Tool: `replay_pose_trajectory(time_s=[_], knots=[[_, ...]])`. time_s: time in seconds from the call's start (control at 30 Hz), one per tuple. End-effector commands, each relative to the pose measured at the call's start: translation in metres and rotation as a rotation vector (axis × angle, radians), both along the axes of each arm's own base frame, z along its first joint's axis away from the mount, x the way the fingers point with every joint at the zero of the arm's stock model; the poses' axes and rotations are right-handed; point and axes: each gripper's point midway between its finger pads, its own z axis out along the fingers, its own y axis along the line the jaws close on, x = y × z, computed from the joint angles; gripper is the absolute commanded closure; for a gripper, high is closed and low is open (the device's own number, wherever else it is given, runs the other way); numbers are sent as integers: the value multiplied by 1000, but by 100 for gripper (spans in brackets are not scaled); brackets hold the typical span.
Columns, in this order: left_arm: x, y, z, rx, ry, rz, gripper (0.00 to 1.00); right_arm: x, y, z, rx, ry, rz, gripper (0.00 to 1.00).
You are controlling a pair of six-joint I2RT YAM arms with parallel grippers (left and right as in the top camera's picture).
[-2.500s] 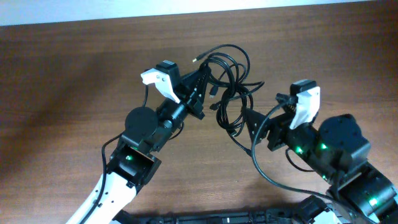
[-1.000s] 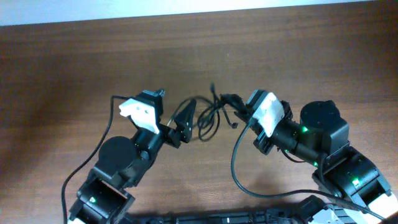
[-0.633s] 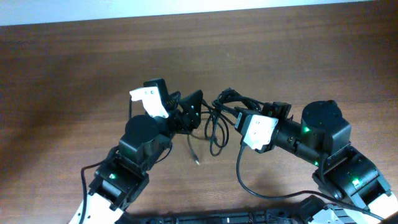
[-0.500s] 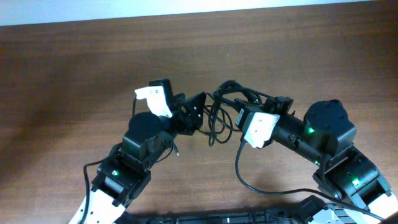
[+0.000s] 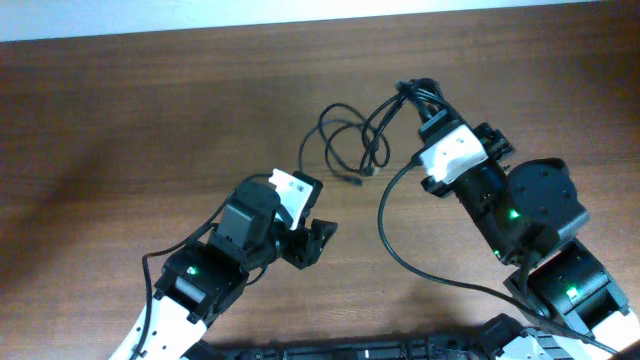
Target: Untangle cables
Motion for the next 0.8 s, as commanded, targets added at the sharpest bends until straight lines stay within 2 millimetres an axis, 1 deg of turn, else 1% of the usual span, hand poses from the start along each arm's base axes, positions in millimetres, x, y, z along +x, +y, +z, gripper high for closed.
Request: replay_pose_trajectory(time_s=[0.0,0.03,0.07,0.13,0.17,0.2,0.23,0.27,0.33,0.4,0.47,0.5,0.57,0.63,0.77], knots=[[4,-5,11,-30,-48,-17,49,-1,-11,15,154,6,-66,96],[6,-6,18,-49,-76,-17,52,-1,-11,15,153,8,-64,96],[8,-8,29,-76,-114,-17,52,-1,-11,15,152,9,-64,96],[14,-12,70,-175,-257,-16,50,-1,-10,14,152,10,-63,96],[21,-10,109,-253,-398,14,24,-6,2,10,141,33,13,96],[28,-4,126,-273,-467,63,13,-12,16,7,135,50,103,96],[33,3,136,-277,-512,111,10,-21,32,4,139,71,206,96],[40,12,147,-280,-560,172,10,-34,49,2,144,97,328,96],[45,15,161,-302,-614,204,9,-50,66,-3,142,131,460,96],[45,15,168,-268,-692,174,9,-61,74,-6,137,149,539,96],[45,15,169,-189,-773,128,10,-71,83,-5,145,159,617,96],[45,15,169,-157,-805,107,9,-76,88,-6,148,172,660,96],[41,10,170,-126,-851,50,4,-73,92,-13,184,229,667,96],[41,10,170,-119,-859,43,1,-70,97,-18,223,283,671,96],[41,10,168,-116,-853,41,1,-70,99,-9,235,246,693,96]])
